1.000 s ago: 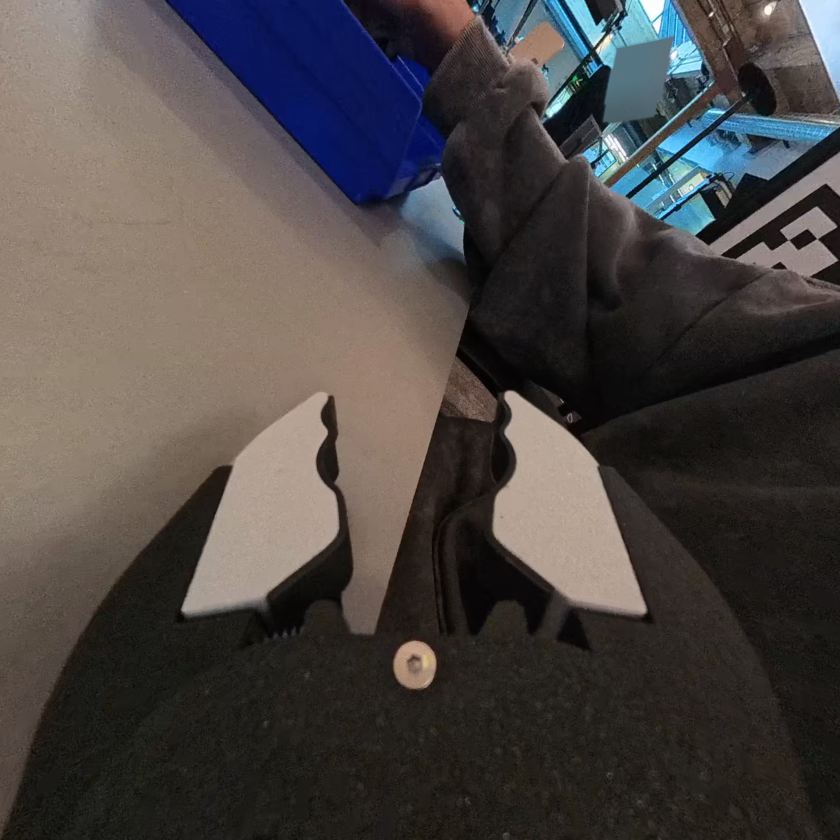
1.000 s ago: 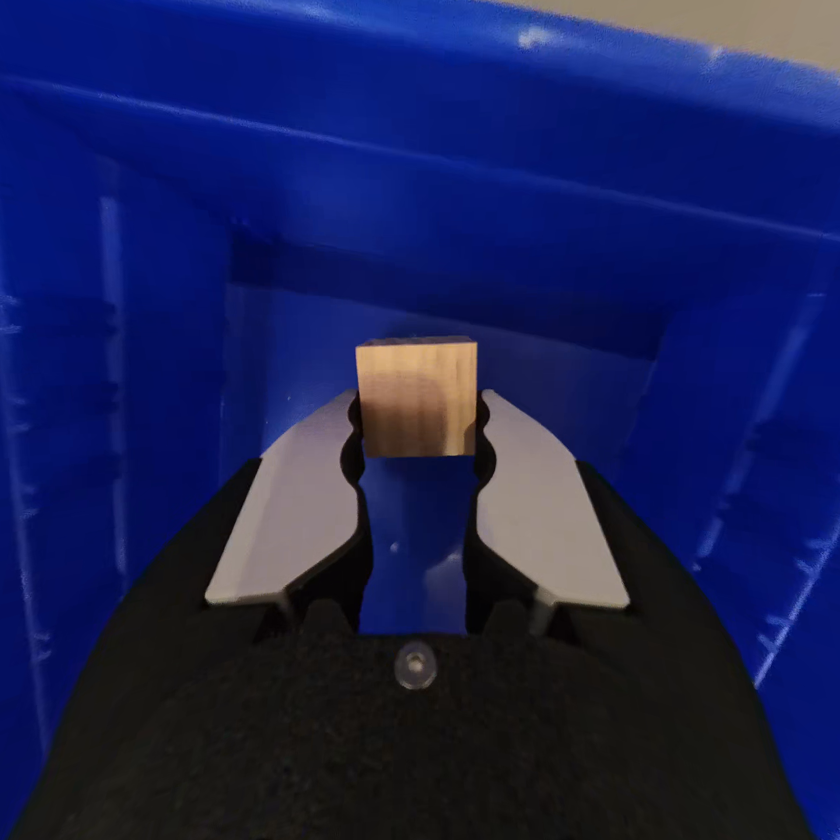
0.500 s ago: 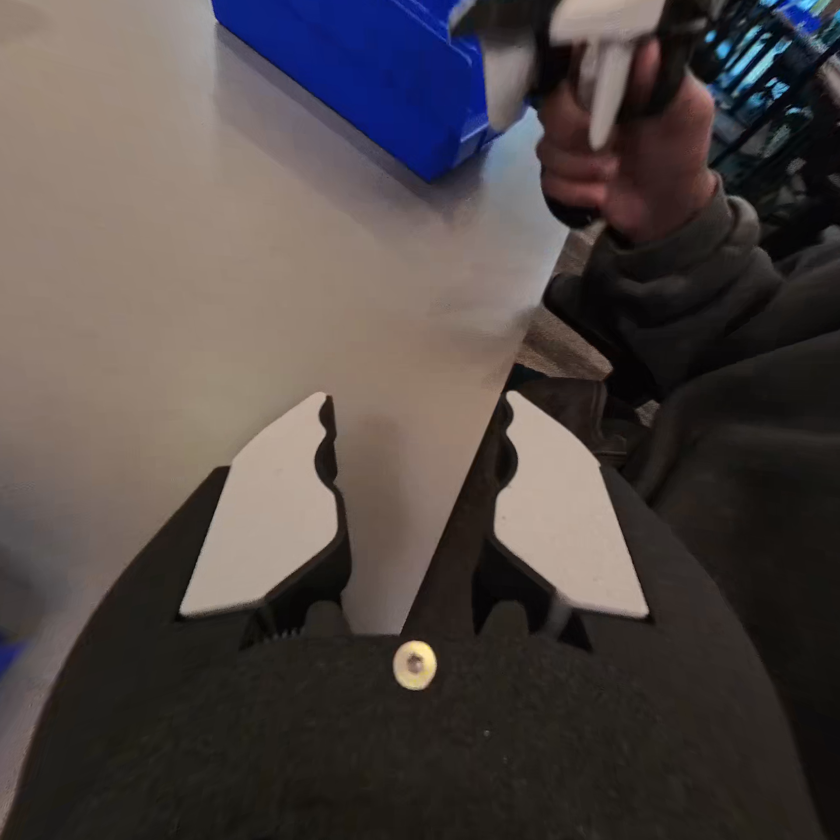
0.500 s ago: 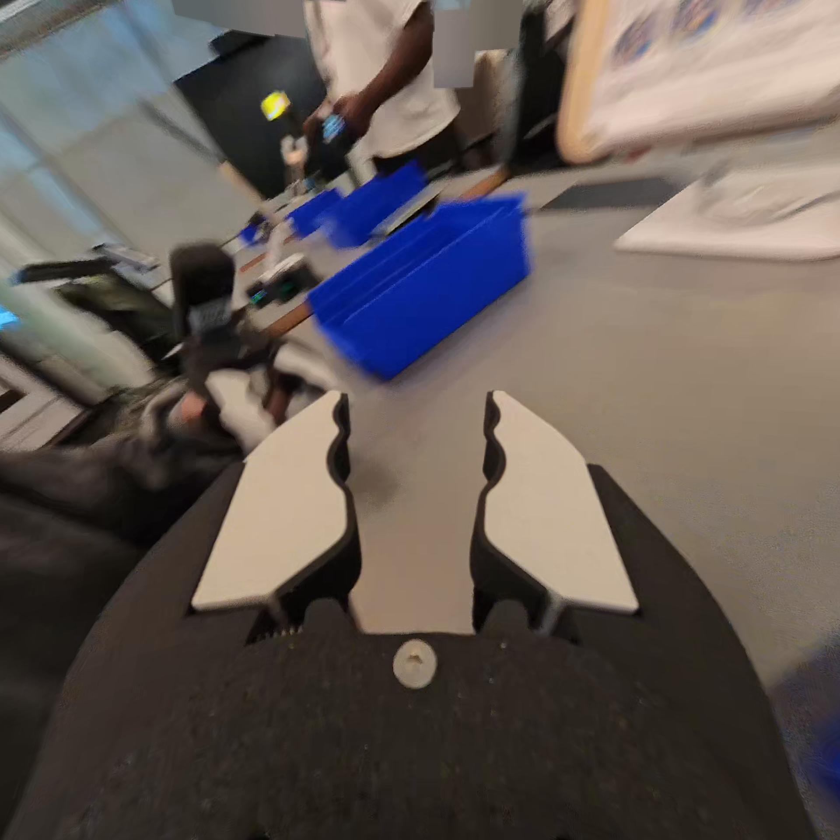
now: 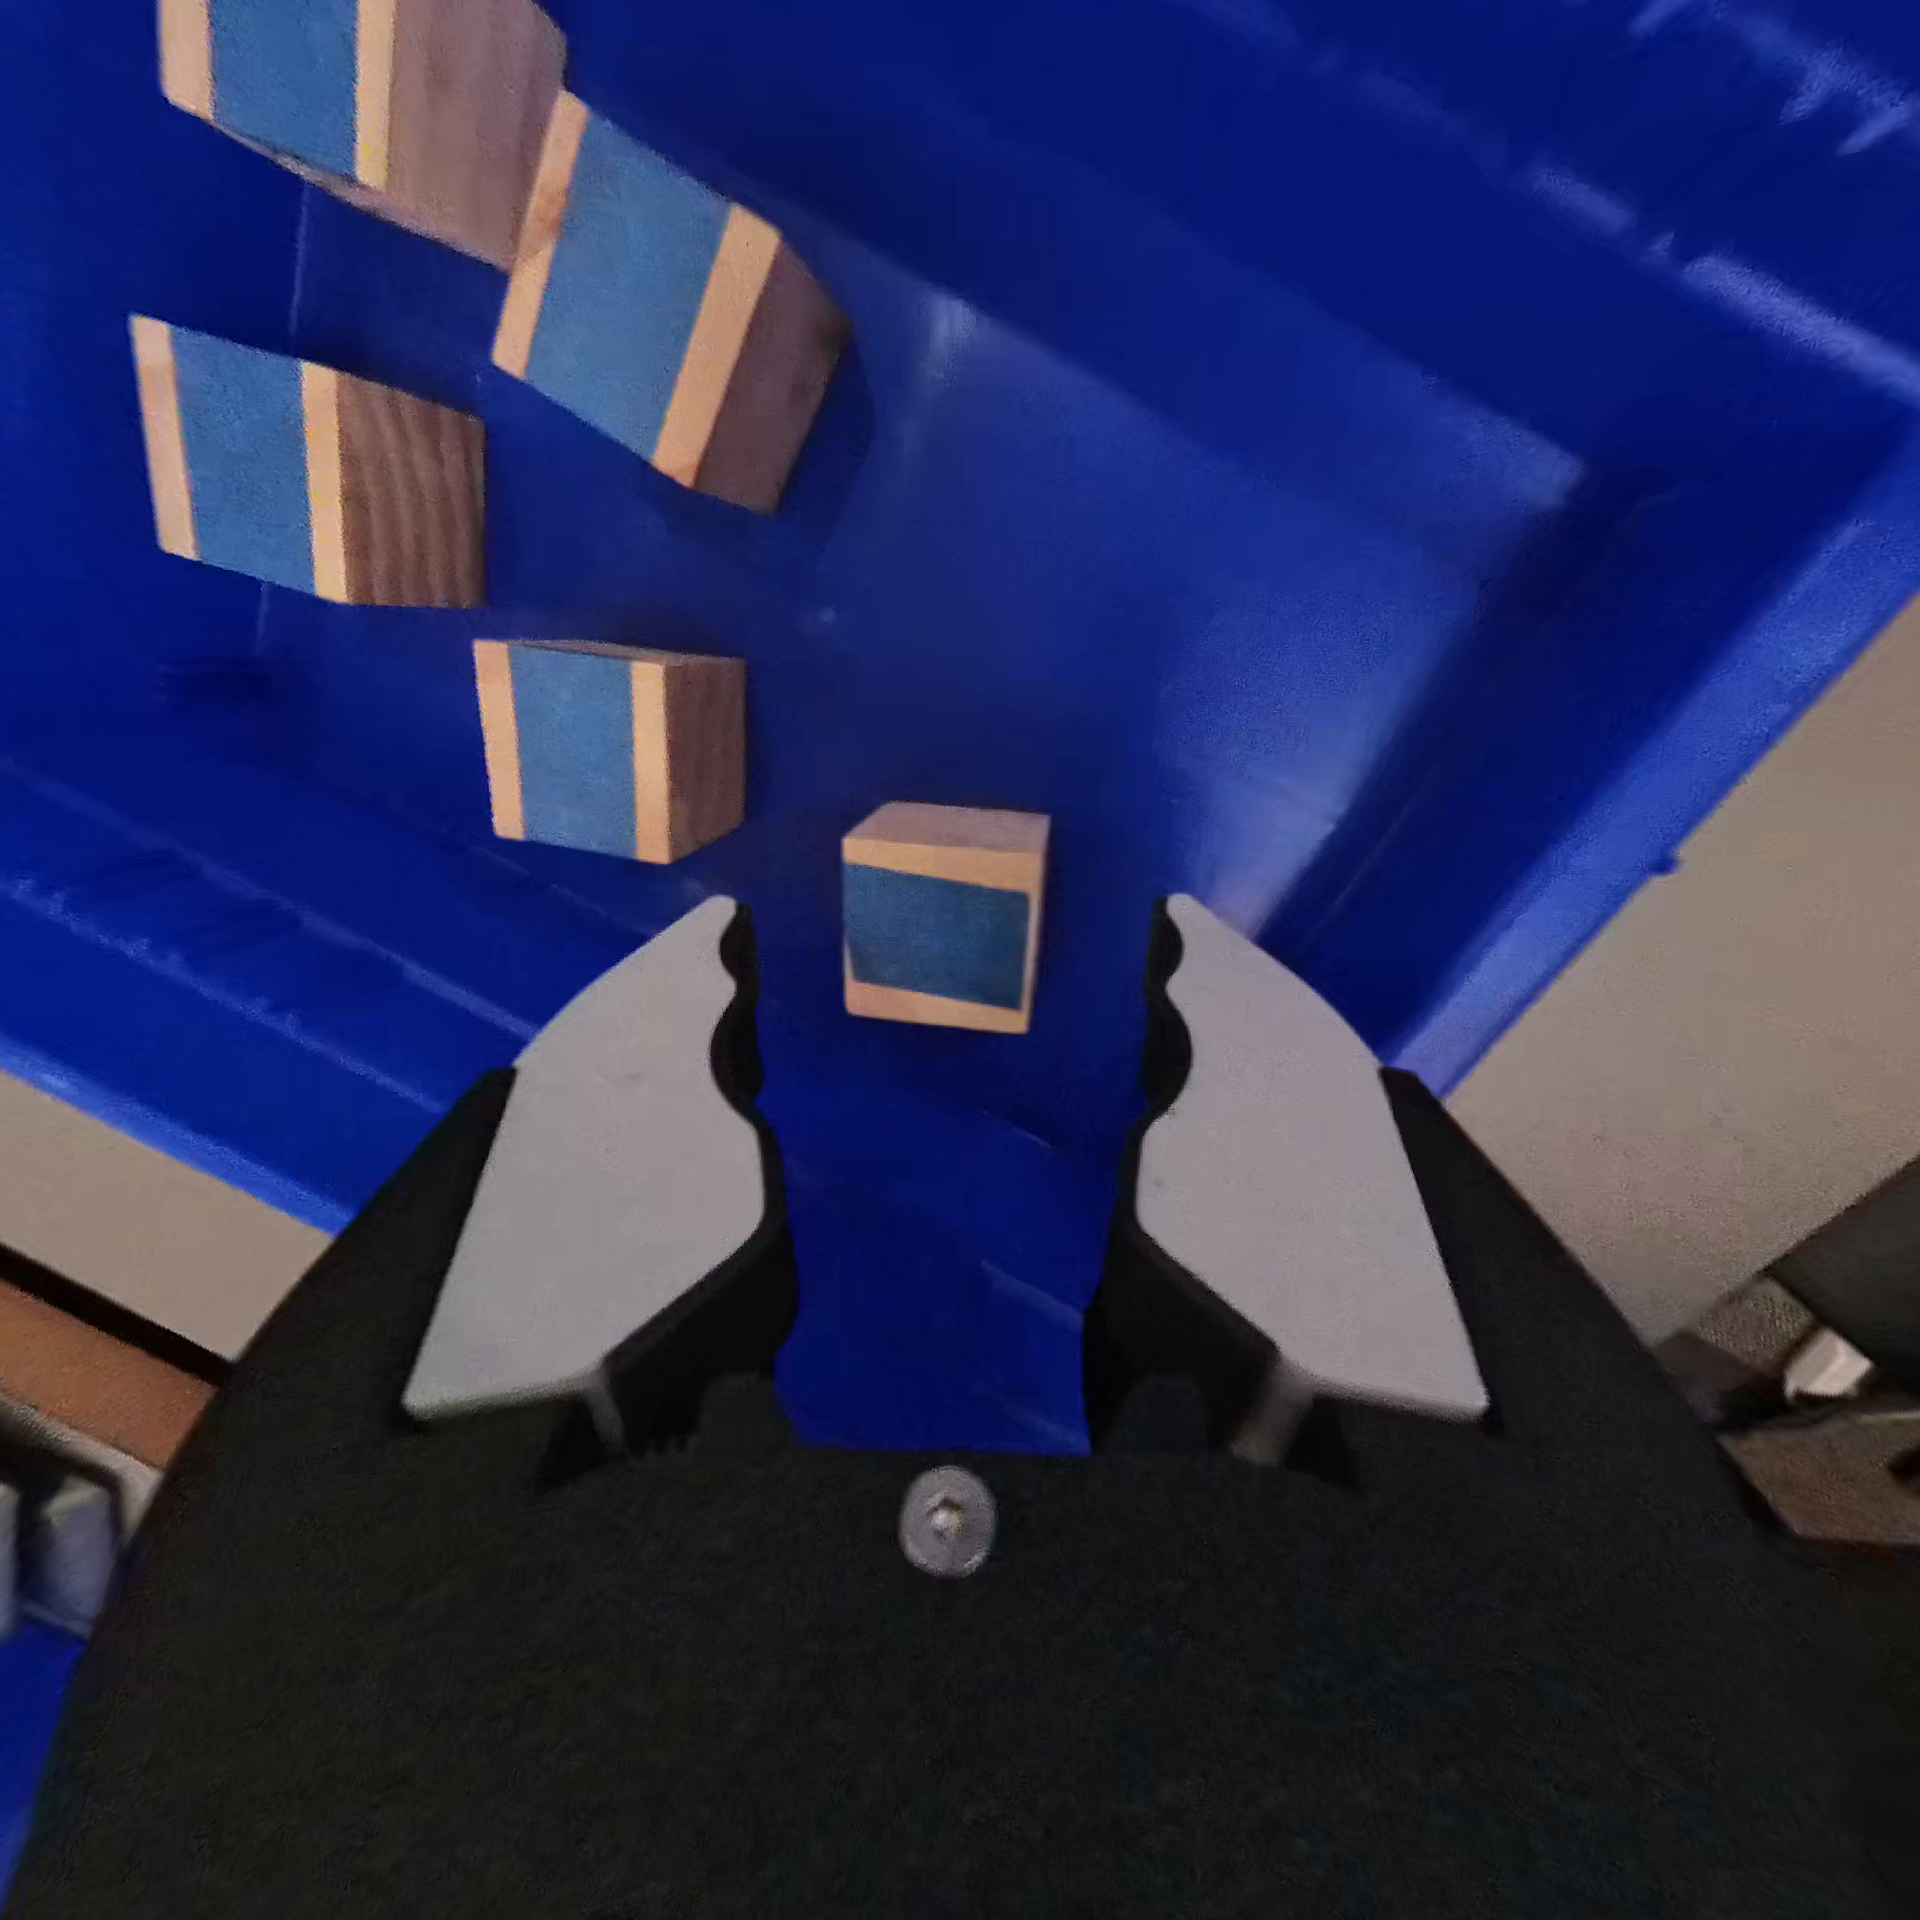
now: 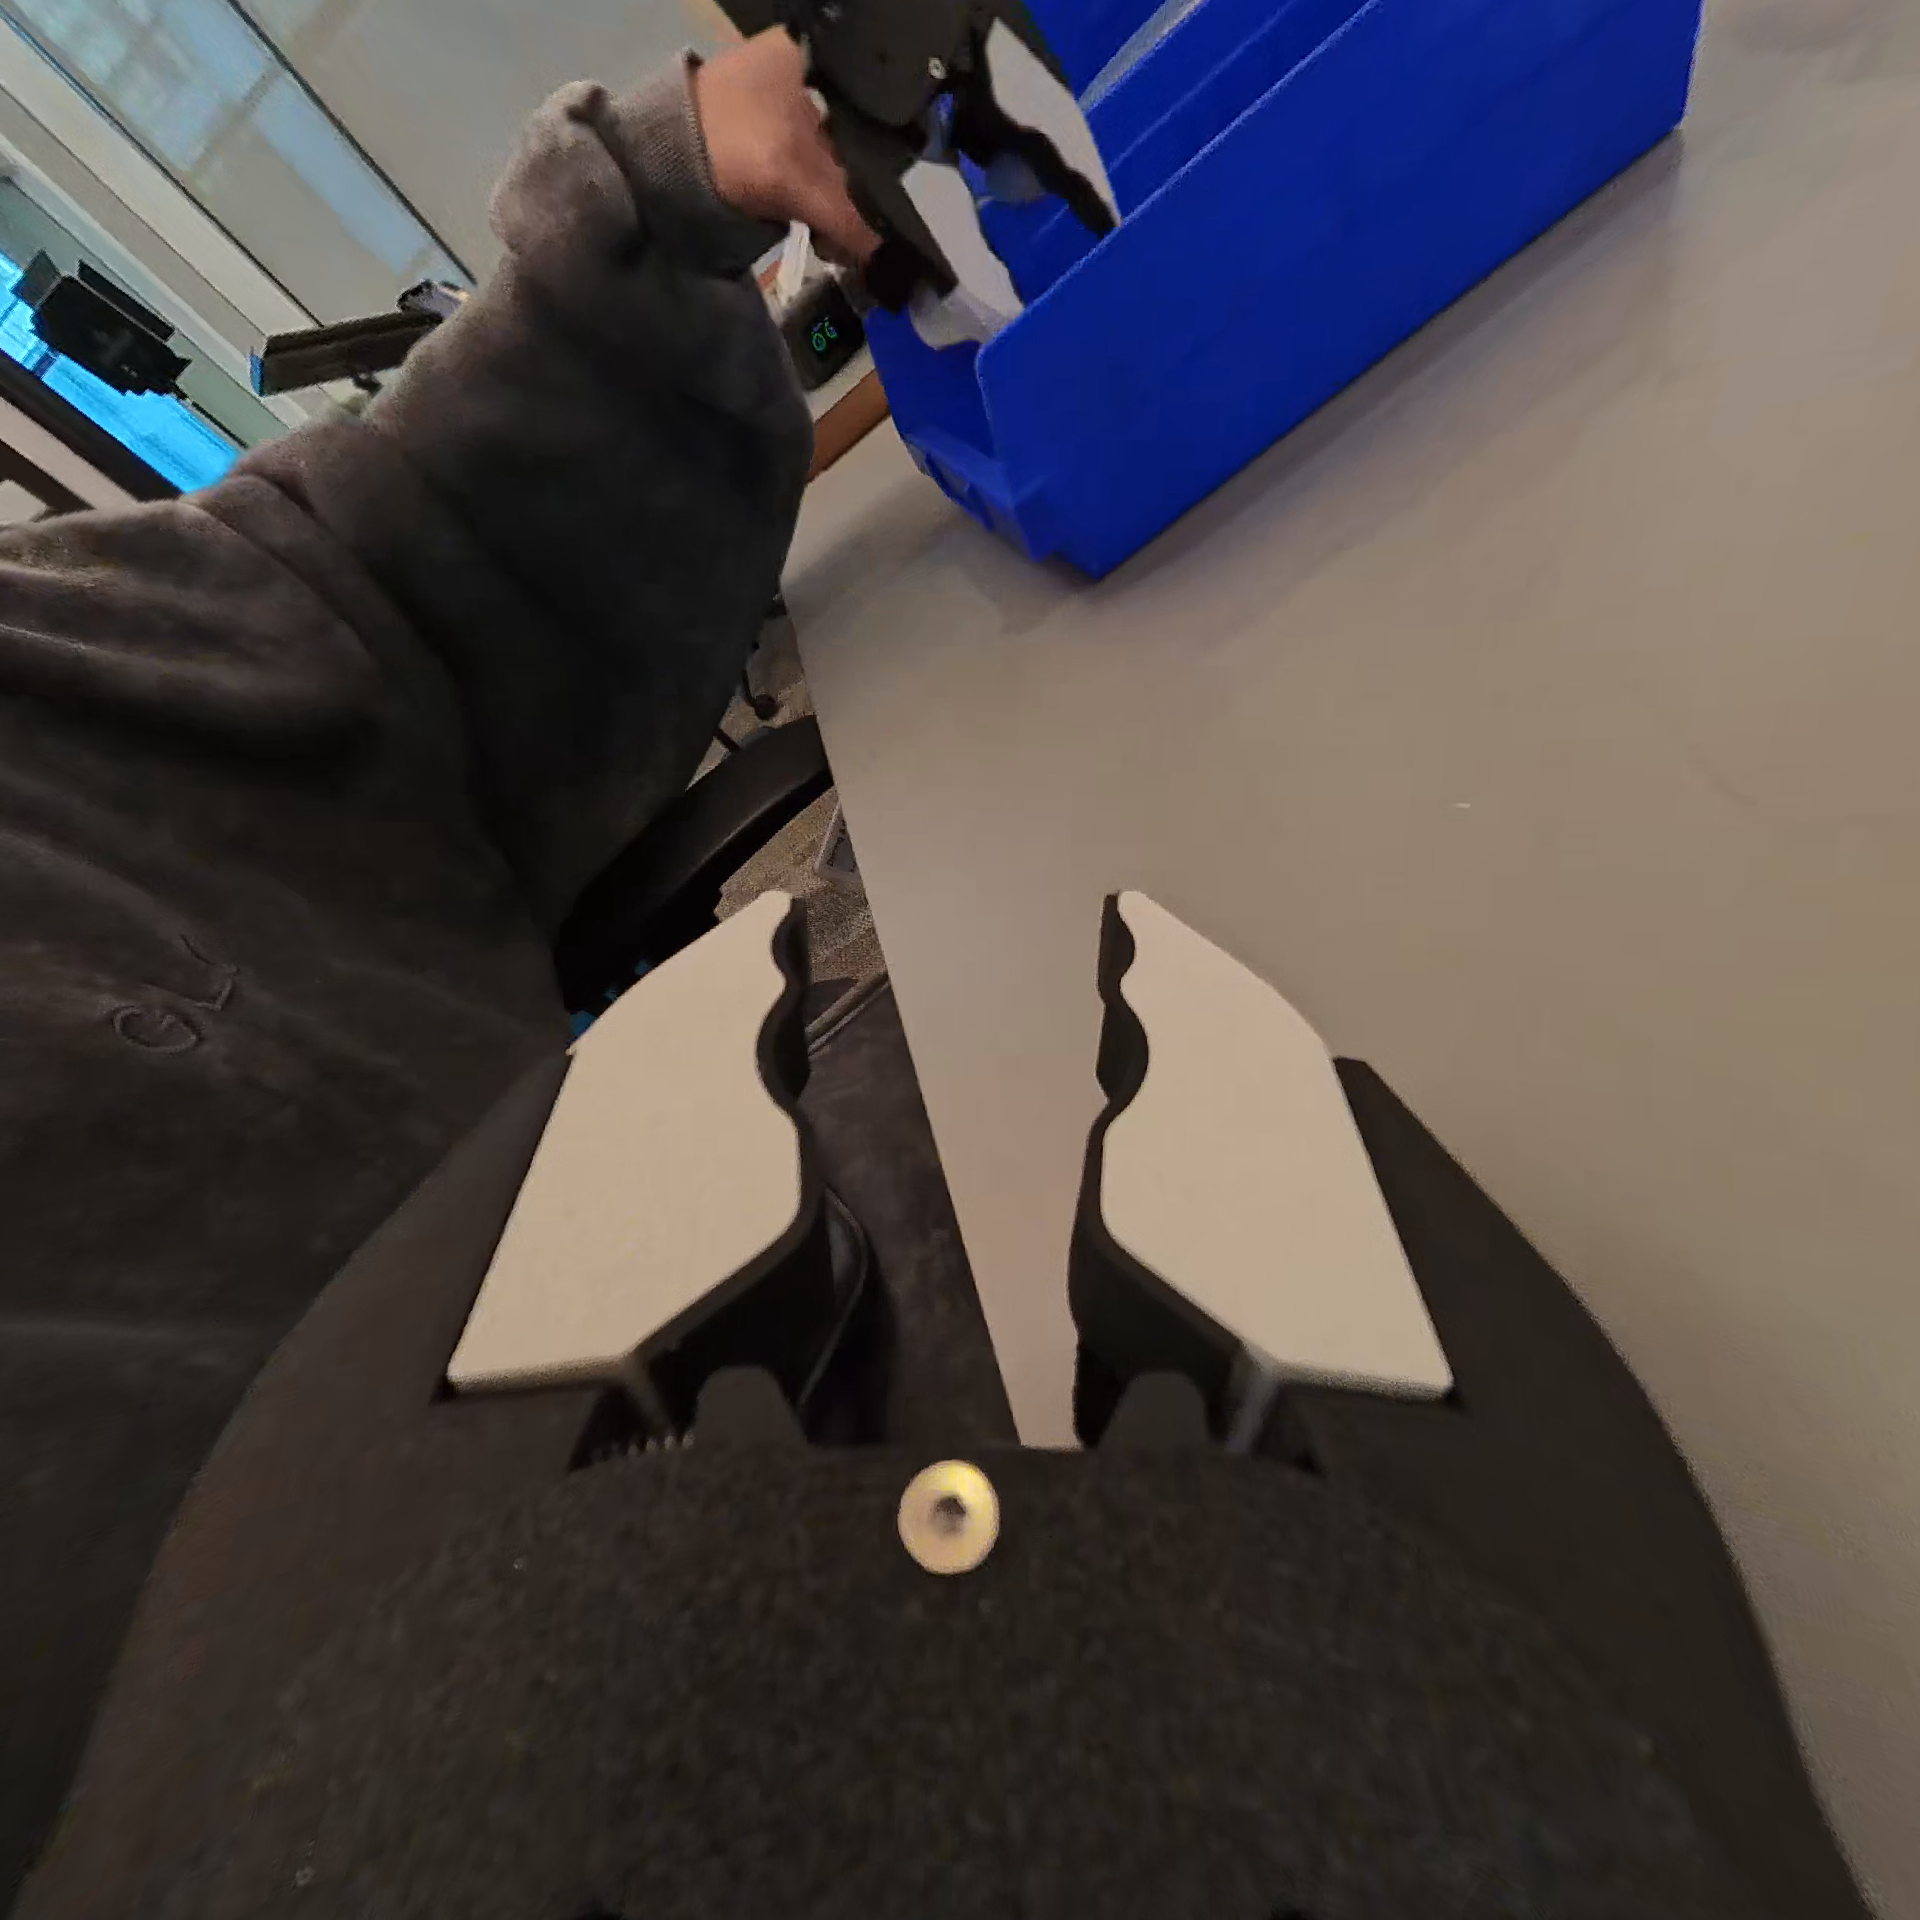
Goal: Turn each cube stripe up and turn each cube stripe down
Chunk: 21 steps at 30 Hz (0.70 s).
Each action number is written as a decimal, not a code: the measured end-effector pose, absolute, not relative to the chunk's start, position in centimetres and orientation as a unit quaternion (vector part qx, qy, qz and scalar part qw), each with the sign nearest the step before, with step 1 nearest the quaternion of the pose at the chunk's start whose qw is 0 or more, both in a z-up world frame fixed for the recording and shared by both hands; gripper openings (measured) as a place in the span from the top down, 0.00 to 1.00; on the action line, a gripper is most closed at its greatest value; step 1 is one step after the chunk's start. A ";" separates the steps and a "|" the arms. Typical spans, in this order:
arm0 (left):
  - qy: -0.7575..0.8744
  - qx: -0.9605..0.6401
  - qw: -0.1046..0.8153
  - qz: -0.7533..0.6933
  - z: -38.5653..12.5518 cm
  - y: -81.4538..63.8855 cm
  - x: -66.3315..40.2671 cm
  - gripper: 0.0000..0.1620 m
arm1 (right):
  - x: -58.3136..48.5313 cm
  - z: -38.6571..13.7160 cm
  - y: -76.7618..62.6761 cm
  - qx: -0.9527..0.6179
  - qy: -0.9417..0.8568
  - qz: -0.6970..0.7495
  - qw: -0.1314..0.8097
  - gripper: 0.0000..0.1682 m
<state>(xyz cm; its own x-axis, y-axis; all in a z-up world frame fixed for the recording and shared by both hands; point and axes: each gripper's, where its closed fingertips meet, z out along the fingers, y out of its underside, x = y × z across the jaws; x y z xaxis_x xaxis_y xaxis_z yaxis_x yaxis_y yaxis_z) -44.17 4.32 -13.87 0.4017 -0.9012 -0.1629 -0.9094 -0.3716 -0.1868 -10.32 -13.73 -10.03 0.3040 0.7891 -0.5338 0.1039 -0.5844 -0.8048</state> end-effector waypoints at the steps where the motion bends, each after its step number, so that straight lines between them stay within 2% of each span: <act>1: 0.548 -0.829 0.111 0.025 -14.6 5.1 -44.5 0.57 | -10.1 -10.0 -13.6 -0.733 -0.302 0.506 0.341 0.68; 4: 0.547 -0.836 0.040 0.028 -16.8 5.3 -45.0 0.59 | -9.7 -9.5 -13.3 -0.728 -0.290 0.517 0.343 0.68; 6: 0.558 -0.828 0.001 0.047 -17.5 4.7 -45.5 0.65 | -9.6 -9.5 -13.3 -0.726 -0.284 0.527 0.338 0.68; 7: 0.571 -0.819 -0.009 0.058 -17.8 4.4 -45.6 0.72 | -9.6 -9.5 -13.3 -0.726 -0.283 0.530 0.335 0.68; 11: 0.585 -0.808 -0.006 0.067 -17.7 4.0 -45.1 0.72 | -9.5 -10.1 -13.1 -0.731 -0.286 0.526 0.327 0.68; 15: 0.579 -0.811 0.080 0.012 -14.6 3.7 -42.9 0.72 | -9.4 -10.0 -13.1 -0.730 -0.280 0.534 0.324 0.68; 21: 0.498 -0.826 0.250 -0.081 -6.3 4.4 -38.5 0.72 | -8.0 -8.7 -12.3 -0.732 -0.262 0.519 0.356 0.69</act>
